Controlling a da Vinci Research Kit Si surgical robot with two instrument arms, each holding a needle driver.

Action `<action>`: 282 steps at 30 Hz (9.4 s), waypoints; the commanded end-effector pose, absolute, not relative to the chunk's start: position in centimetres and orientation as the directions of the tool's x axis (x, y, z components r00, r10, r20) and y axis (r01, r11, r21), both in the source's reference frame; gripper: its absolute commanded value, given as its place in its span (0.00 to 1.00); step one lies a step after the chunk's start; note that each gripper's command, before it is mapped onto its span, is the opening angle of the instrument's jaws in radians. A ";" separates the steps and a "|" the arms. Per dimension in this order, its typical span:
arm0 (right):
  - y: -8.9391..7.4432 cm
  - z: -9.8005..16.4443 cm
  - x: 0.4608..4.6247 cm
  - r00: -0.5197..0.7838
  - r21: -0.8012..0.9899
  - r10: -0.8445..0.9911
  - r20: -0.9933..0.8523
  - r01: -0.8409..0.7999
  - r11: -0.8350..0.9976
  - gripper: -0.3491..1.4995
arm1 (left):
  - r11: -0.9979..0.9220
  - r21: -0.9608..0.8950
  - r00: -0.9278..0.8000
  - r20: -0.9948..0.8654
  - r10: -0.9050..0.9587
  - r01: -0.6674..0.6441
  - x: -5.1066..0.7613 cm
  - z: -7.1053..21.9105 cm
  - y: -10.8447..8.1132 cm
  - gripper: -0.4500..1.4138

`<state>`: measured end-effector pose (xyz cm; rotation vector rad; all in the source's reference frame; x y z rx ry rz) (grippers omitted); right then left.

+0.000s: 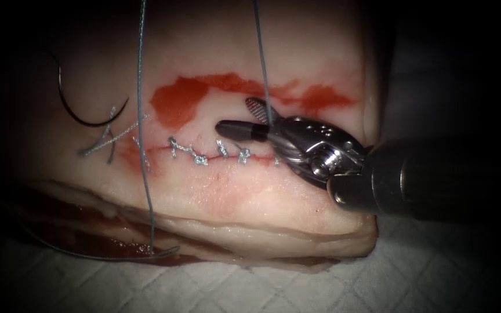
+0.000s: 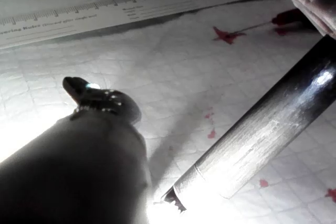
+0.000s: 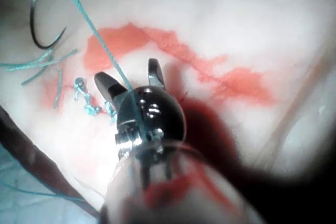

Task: Wound Closure
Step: Cut the thread using the right tool, then grab the other tail of the thread and pull it taut with the left gripper

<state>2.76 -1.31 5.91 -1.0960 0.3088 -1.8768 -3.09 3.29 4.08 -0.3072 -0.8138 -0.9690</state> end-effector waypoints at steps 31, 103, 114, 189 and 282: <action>-1.2 5.8 2.74 -0.102 -0.570 -0.817 0.568 0.667 -0.479 0.55 | 0.550 0.108 0.307 0.733 -0.607 0.829 -3.15 4.1 3.3 0.00; -1.3 5.8 2.81 -0.248 -0.479 -0.733 0.634 0.618 -0.623 0.87 | 0.531 0.102 0.290 0.744 -0.602 0.841 -3.06 4.0 3.3 0.00; -1.3 5.7 2.87 -0.259 -0.465 -0.725 0.638 0.621 -0.631 0.84 | 0.529 0.098 0.290 0.745 -0.601 0.843 -3.09 4.0 3.3 0.00; -1.2 5.2 1.09 0.030 -0.337 -0.558 0.830 0.822 -0.458 0.63 | 0.796 -0.340 0.862 0.113 -0.494 0.501 -1.91 6.8 3.2 0.59; -1.3 5.0 0.97 0.056 -0.395 -0.586 0.808 0.790 -0.469 0.92 | 0.958 0.238 0.782 0.623 -0.027 -0.157 -4.76 6.9 1.2 0.00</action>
